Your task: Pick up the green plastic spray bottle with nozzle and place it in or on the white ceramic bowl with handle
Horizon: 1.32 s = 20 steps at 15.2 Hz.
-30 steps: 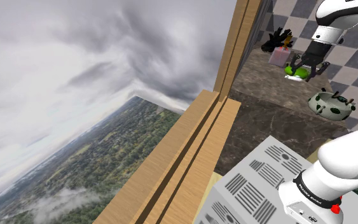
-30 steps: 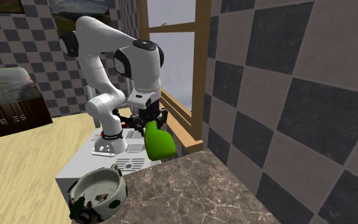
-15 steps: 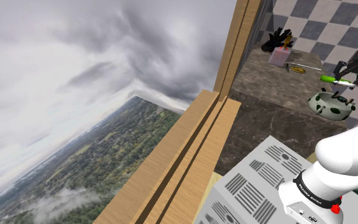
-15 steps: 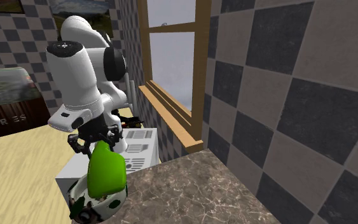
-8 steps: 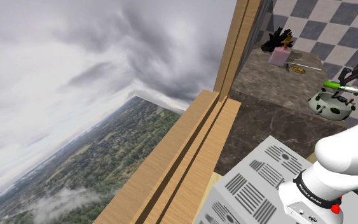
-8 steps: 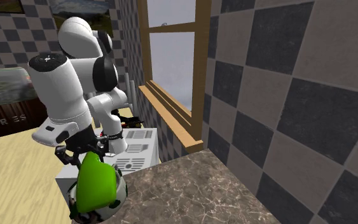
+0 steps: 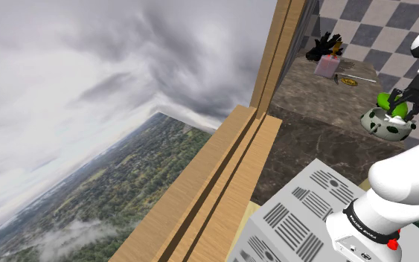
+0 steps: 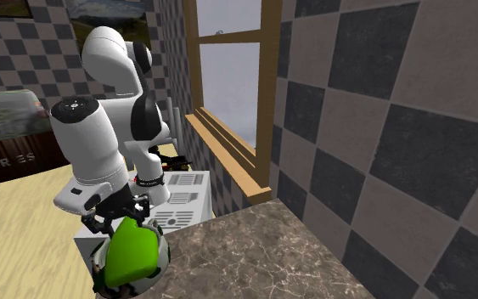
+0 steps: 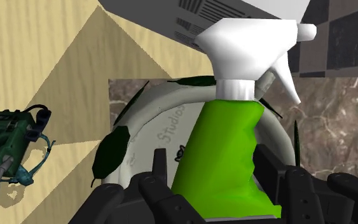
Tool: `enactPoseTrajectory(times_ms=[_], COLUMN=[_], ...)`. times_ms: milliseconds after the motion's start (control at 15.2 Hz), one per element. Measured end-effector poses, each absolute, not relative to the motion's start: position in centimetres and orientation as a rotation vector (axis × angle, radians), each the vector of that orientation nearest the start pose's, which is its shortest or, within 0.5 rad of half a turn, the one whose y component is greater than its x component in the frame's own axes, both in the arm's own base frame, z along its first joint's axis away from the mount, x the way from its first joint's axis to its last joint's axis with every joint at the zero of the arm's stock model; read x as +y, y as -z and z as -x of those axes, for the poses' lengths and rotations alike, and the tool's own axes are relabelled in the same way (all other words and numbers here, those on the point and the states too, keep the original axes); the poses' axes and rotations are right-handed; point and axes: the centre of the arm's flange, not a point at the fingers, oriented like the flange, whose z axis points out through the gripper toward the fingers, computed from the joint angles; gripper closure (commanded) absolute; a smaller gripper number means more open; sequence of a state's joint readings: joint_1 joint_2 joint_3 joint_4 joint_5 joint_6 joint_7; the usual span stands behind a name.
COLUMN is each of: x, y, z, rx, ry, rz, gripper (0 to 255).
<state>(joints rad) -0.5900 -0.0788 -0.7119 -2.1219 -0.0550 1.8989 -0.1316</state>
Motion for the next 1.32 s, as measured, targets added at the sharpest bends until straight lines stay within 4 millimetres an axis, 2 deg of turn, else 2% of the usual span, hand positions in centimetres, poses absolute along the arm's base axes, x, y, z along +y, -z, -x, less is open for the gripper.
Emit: enactPoseTrajectory(times_ms=[396,462,858,990,1122,1320], x=[-49.4,-49.4,-49.4,-49.7,-50.2,-50.2], y=[-42.2,-42.2,-42.2,-43.6,-46.0,-47.0], z=[-12.6,-12.6,-12.6,-12.7,-12.9,-12.8], rx=[1.638,1.638,1.638,1.638,1.638,1.638], ry=[-0.184,-0.184,-0.184,-0.183,-0.182,-0.183], rz=[2.548,2.548,2.548,2.549,2.549,2.548], gripper=[255,0,0,0,0,0])
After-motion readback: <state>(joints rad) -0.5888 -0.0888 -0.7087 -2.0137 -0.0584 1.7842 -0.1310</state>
